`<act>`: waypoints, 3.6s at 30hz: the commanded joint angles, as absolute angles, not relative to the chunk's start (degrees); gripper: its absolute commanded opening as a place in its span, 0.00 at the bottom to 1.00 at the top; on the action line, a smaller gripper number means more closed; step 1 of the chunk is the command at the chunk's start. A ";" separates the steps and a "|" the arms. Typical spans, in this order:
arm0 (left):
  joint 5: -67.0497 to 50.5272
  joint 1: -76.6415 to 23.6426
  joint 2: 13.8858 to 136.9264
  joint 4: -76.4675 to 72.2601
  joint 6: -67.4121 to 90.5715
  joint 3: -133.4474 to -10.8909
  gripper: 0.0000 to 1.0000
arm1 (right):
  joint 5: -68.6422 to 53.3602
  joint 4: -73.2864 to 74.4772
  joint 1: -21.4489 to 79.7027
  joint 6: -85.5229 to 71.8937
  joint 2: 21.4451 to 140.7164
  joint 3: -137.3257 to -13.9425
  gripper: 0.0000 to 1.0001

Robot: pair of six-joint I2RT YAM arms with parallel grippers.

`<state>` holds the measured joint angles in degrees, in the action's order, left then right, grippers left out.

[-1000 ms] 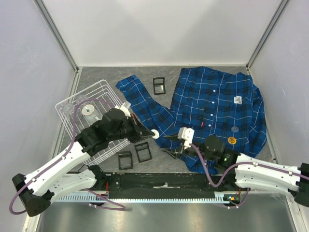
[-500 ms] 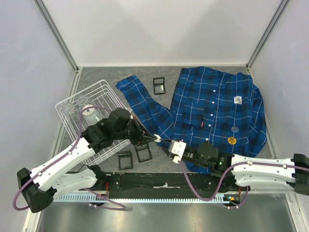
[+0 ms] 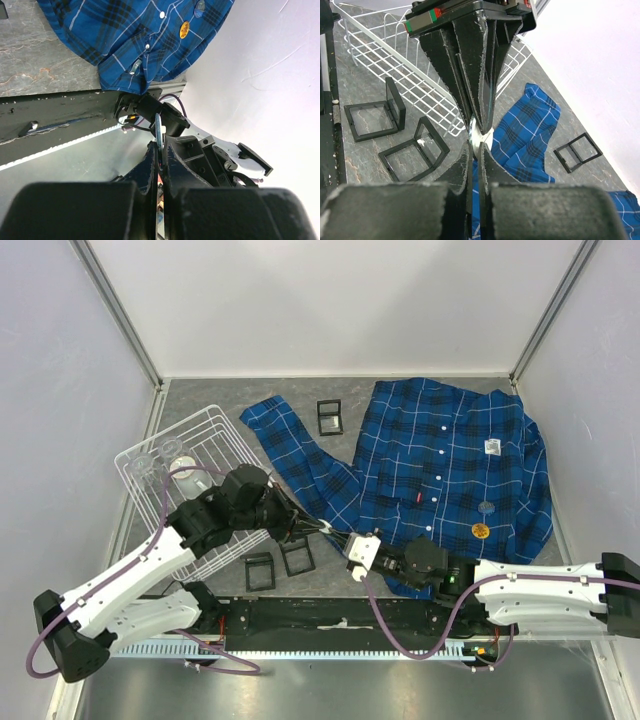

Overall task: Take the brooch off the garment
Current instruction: Close the brooch, then place the brooch in the brooch box.

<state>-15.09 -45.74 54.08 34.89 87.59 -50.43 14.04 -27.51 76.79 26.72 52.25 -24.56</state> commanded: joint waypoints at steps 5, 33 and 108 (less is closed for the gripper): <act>-16.09 -45.62 50.01 29.00 88.34 -45.97 0.09 | 19.24 -30.94 76.99 22.95 52.03 -26.54 0.00; 9.32 -45.44 34.72 46.49 46.58 -63.98 0.93 | 3.35 -51.47 76.29 -50.61 94.73 -37.08 0.00; 7.56 -45.44 31.82 44.74 40.87 -61.26 0.93 | 14.33 -34.98 79.01 -51.42 100.04 -44.13 0.46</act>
